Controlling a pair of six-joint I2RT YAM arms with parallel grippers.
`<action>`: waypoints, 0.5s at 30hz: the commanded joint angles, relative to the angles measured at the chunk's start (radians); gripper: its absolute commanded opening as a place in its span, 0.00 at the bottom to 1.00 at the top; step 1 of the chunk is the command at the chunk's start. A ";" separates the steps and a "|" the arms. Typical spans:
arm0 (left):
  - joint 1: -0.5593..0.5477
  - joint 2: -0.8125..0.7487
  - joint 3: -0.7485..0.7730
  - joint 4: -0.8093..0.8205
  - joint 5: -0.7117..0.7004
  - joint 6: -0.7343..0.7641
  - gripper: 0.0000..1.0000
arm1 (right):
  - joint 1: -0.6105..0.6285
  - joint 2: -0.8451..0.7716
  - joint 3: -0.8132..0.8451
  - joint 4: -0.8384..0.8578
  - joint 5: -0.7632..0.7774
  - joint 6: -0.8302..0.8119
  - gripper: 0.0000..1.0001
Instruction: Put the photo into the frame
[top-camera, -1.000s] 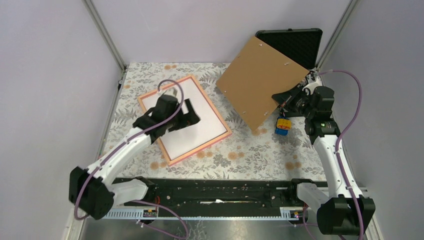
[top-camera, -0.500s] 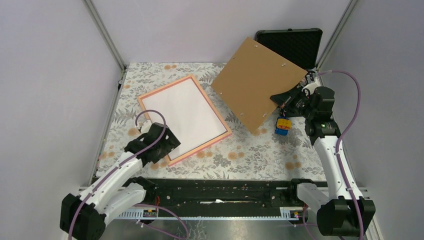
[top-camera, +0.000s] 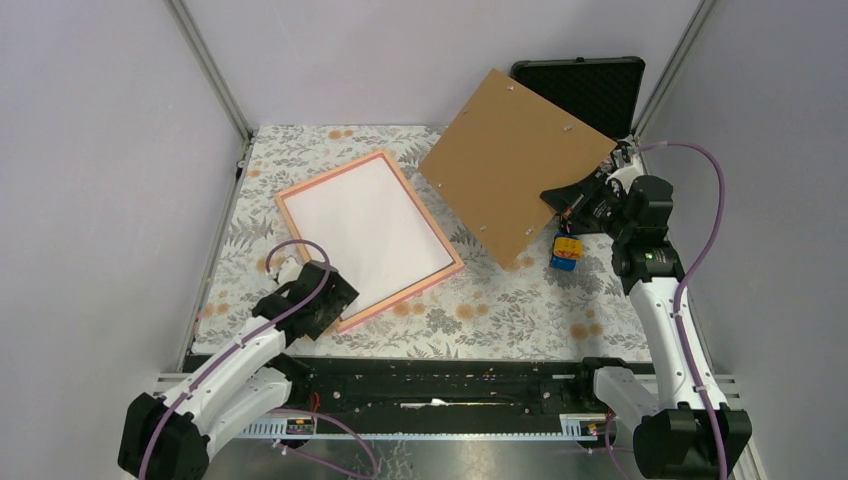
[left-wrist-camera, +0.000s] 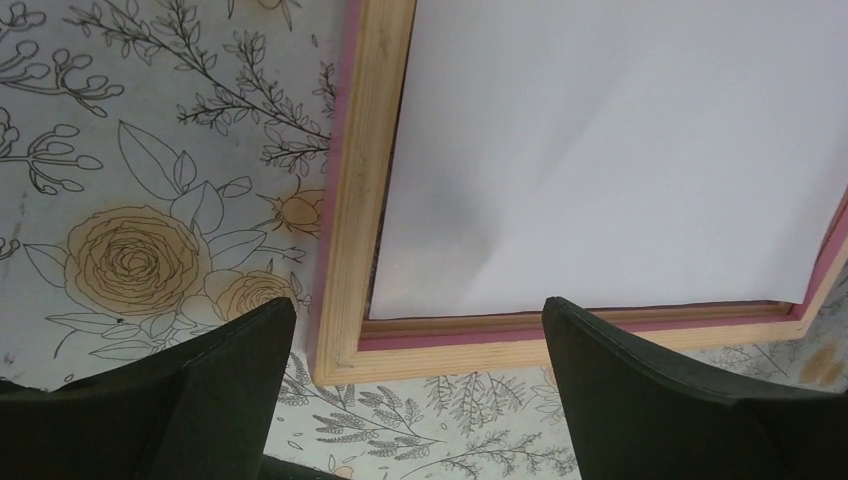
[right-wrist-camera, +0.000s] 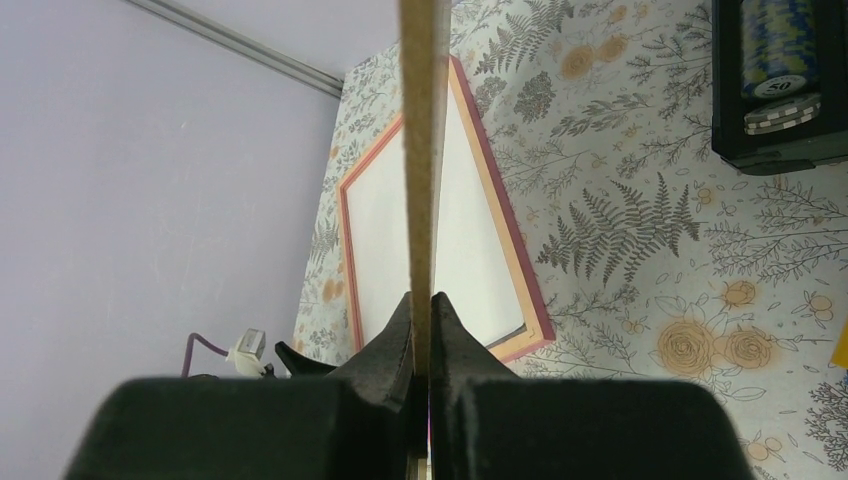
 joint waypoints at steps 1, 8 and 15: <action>0.001 0.001 -0.043 0.075 0.018 -0.064 0.99 | -0.002 -0.030 0.061 0.114 -0.048 0.021 0.00; -0.051 0.092 -0.083 0.375 0.167 -0.033 0.99 | -0.002 -0.012 0.039 0.190 -0.110 0.098 0.00; -0.275 0.352 0.070 0.610 0.156 -0.020 0.99 | -0.001 0.047 -0.038 0.367 -0.184 0.231 0.00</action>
